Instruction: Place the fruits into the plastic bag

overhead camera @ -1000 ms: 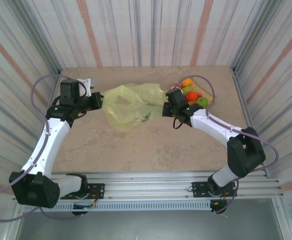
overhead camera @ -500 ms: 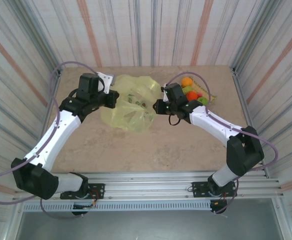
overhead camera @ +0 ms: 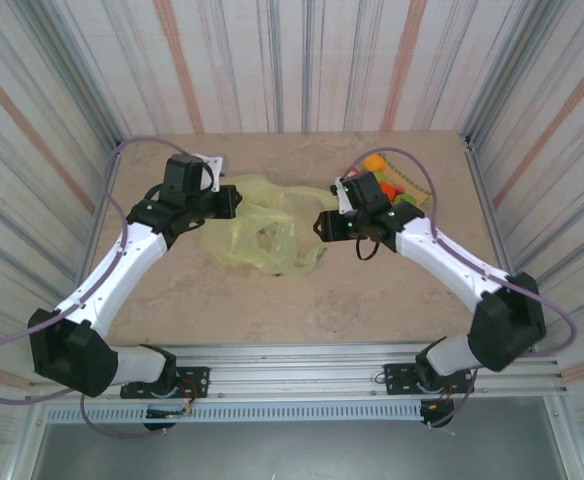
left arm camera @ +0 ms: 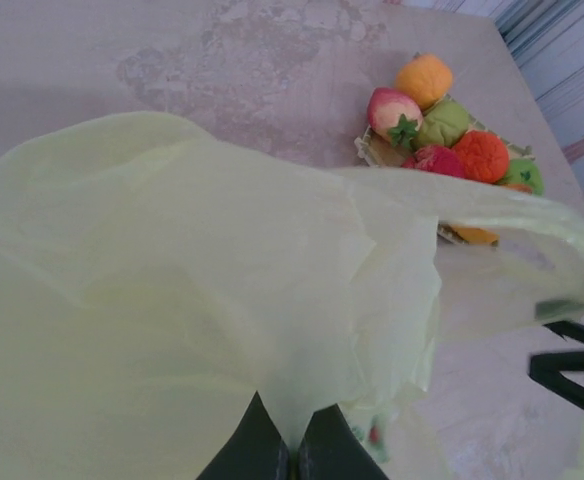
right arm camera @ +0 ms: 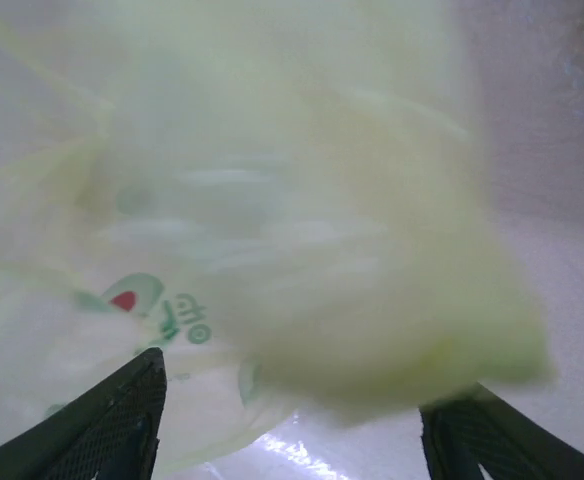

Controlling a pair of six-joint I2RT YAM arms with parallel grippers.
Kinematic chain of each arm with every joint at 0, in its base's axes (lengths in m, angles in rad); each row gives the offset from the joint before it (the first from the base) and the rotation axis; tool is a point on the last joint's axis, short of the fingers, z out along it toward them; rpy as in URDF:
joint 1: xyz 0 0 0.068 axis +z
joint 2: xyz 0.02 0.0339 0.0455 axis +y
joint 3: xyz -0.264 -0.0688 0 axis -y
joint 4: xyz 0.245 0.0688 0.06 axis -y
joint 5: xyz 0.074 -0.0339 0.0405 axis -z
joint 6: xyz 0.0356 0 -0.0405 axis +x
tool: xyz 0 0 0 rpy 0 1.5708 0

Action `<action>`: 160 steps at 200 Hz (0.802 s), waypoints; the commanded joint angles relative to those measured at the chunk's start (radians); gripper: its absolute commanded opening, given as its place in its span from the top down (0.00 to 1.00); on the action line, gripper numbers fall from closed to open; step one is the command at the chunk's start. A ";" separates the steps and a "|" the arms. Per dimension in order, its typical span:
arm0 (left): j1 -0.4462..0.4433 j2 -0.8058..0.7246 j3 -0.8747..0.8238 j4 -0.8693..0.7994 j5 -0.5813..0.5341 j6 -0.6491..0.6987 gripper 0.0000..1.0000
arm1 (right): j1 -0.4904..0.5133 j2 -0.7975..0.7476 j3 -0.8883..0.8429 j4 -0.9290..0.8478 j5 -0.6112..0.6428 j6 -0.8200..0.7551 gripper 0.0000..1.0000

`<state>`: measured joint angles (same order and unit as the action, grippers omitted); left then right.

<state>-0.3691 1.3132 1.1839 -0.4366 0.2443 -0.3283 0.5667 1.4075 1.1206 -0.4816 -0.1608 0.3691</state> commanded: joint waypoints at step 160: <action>0.020 -0.089 -0.185 0.148 -0.170 -0.332 1.00 | -0.382 -0.256 -0.042 -0.063 -0.028 0.009 0.25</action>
<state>-0.3511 1.2747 1.0260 -0.3454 0.1013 -0.5896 0.2623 1.0935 1.0325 -0.4477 -0.3706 0.3405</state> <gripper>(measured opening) 0.052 0.742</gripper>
